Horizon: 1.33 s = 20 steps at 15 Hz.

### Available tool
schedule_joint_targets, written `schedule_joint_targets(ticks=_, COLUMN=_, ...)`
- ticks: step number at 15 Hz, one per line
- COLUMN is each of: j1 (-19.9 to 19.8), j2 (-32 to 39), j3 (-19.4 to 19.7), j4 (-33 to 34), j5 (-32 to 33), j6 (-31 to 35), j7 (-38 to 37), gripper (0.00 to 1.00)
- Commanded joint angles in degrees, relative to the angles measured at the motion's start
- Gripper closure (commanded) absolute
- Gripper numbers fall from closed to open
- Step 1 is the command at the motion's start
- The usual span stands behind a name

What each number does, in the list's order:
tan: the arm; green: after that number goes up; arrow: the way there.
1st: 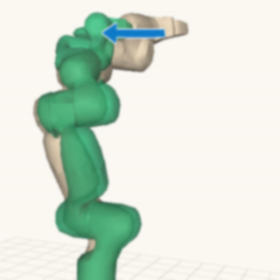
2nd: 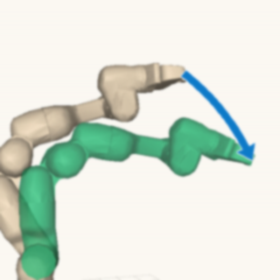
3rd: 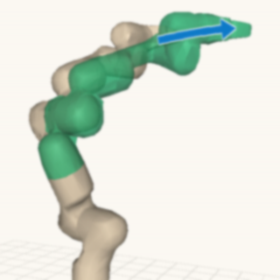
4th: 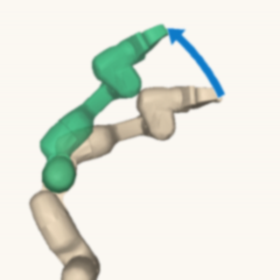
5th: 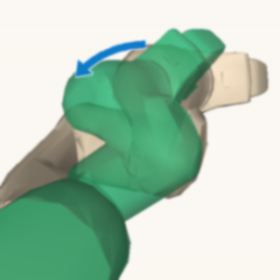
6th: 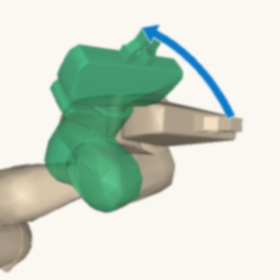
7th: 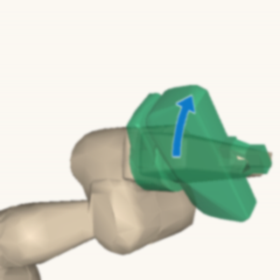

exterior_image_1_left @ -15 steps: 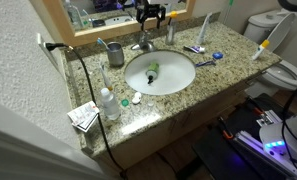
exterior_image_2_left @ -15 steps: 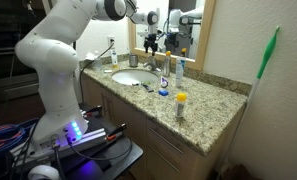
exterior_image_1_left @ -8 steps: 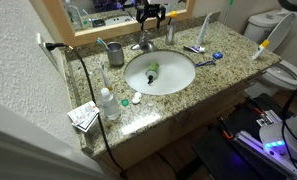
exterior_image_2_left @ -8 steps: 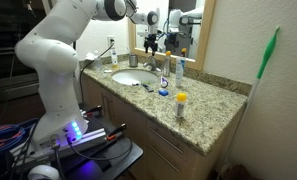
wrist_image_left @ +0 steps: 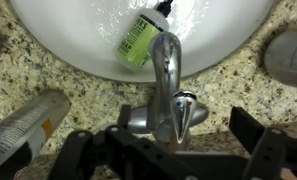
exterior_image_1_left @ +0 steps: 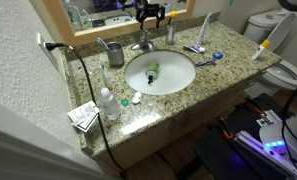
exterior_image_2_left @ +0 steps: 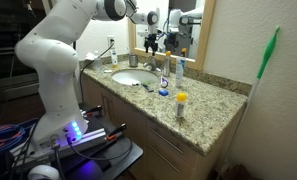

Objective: Push the faucet handle downwards

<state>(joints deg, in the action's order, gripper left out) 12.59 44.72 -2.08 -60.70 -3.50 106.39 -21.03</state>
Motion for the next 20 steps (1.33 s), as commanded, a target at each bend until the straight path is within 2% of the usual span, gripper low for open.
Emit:
schedule_joint_targets(ticks=1, j1=0.00, j2=0.00, j3=0.00, j4=0.00, j5=0.00, j6=0.01, j7=0.00, gripper=0.00)
schedule_joint_targets(ticks=11, j1=0.00, j2=0.00, j3=0.00, j4=0.00, j5=0.00, j6=0.04, j7=-0.01, gripper=0.00)
schedule_joint_targets(ticks=15, j1=-0.03, j2=0.95, j3=-0.02, j4=-3.74, j5=0.73, j6=4.73, j7=2.86, gripper=0.00)
schedule_joint_targets(ticks=16, j1=0.02, j2=1.59, j3=-0.10, j4=-0.73, j5=0.27, j6=1.69, j7=1.38, gripper=0.00)
schedule_joint_targets(ticks=18, j1=0.03, j2=2.10, j3=-0.09, j4=-0.90, j5=0.26, j6=2.10, j7=1.39, gripper=0.00)
schedule_joint_targets(ticks=19, j1=0.11, j2=1.79, j3=0.07, j4=-0.88, j5=0.34, j6=1.94, j7=0.91, gripper=0.25)
schedule_joint_targets(ticks=20, j1=0.25, j2=1.61, j3=0.33, j4=-0.87, j5=0.26, j6=1.63, j7=-0.41, gripper=0.27)
